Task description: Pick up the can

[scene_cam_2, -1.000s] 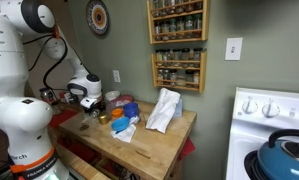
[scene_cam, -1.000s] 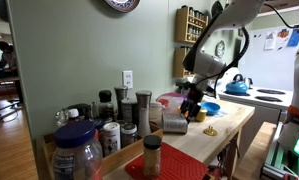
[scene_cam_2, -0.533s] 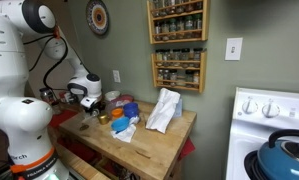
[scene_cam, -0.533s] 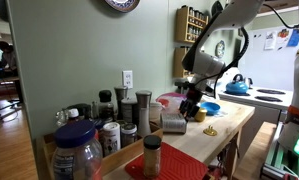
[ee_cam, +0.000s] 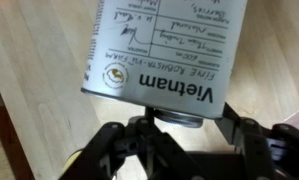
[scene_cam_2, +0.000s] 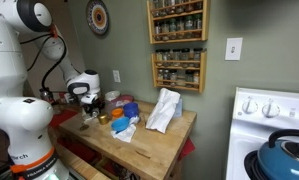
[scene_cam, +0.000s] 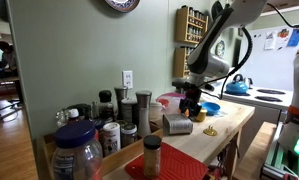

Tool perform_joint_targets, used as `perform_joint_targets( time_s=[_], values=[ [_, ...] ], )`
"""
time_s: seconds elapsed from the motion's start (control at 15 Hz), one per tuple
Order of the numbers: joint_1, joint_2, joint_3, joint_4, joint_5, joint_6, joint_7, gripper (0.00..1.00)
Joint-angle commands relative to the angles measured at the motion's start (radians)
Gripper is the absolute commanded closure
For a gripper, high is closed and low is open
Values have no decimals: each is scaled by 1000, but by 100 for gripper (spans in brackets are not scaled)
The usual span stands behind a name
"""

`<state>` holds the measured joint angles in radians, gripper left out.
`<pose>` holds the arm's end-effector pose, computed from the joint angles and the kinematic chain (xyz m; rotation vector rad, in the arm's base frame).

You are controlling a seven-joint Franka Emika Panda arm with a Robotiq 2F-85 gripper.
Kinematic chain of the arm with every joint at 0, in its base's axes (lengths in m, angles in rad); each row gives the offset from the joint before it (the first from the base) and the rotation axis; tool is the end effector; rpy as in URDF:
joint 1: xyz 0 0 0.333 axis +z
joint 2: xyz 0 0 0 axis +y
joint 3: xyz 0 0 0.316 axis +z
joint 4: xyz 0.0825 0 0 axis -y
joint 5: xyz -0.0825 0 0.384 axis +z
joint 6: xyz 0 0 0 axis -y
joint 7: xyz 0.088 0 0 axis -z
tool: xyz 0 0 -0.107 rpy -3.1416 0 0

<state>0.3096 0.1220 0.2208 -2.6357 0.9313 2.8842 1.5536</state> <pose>0.3845 0.1748 0.2077 -1.6521 2.3574 0.3110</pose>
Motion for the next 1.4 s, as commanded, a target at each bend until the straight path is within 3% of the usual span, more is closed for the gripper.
perform_joint_targets(
  time_s=[0.0, 0.2, 0.27, 0.4, 0.73, 1.0, 1.07, 1.2, 1.33],
  values=[
    [81, -88, -89, -74, -279, -37, 203, 62],
    [91, -149, -138, -64, -523, -118, 356, 62],
    [26, -171, -86, -48, -604, -158, 406, 62],
    [-2, -218, -67, -14, -709, -254, 471, 62],
    [-45, -265, -13, 87, -760, -440, 490, 62],
    [-54, -256, 9, 132, -745, -498, 461, 62],
    [-60, -253, 9, 133, -753, -495, 444, 21],
    [-74, -242, -5, 115, -750, -467, 390, 5],
    [-88, -227, -17, 91, -726, -449, 332, 0]
  ],
)
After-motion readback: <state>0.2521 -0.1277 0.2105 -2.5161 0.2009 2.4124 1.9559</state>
